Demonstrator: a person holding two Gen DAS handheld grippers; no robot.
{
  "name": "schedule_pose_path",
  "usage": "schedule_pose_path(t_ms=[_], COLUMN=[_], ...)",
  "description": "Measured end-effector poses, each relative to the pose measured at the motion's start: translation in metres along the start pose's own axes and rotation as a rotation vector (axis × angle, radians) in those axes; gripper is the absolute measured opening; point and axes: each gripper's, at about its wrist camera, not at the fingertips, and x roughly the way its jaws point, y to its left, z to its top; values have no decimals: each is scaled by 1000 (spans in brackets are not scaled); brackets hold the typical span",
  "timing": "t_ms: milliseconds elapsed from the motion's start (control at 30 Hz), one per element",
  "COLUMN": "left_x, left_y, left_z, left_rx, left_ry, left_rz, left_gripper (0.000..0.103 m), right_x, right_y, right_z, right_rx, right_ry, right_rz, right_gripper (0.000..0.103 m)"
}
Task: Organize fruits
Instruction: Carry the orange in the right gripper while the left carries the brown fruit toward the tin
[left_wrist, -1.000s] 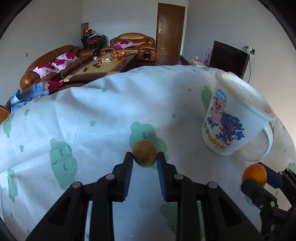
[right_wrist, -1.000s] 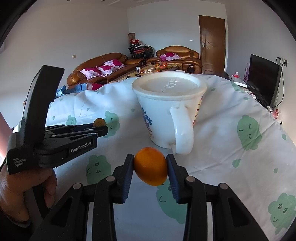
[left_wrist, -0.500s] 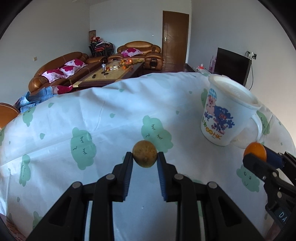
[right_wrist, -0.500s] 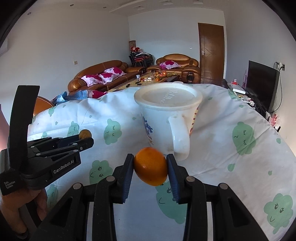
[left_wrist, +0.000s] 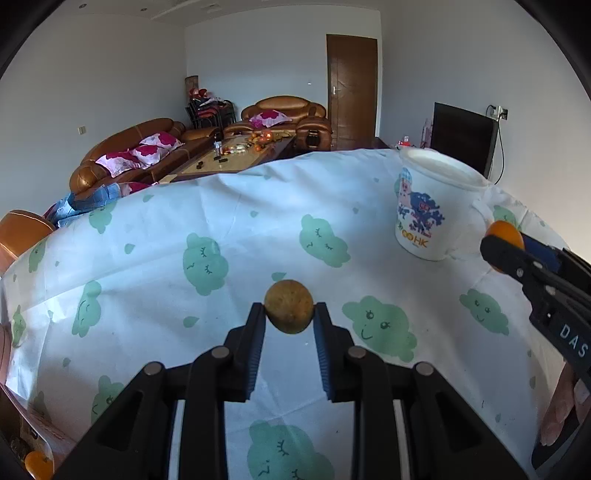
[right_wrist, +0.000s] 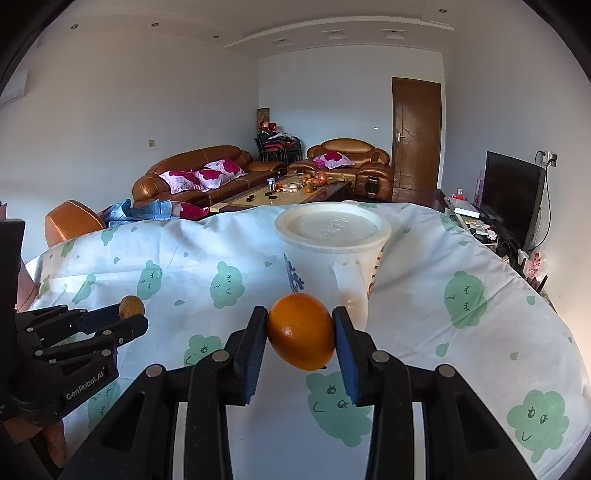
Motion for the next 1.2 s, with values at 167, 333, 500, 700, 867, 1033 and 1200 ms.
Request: schedule_pose_path(t_ms=[167,333,500,700,867,1033,1200], left_x=[-14,-30,-46,-63,-74,-84,-95], left_y=[2,4,4,6,10,14,18], left_z=[-12,-22,-33,-43,-49,-55,-60], left_rx=[10,23,31,31,23,14,13], left_ry=[-15,-28,-45,-63,-76,-86,-97], left_rz=[5,4,-4,-12,-15,-16,-13], left_gripper=[27,27,28,28,28,28,28], right_x=[-8,-16,-25,-34,-41,-48,-54], right_y=[5,13,30,48,59,70,80], right_z=[-3,-9,-14,-20,-24,-28,-32], right_rx=[4,10,-21,-44,-56,-71,-85], right_ry=[-21,-18,-22,-27,-30,-31,-33], right_rz=[6,38,58,74,86,102,117], right_gripper=[38,38,38,38,38,38,38])
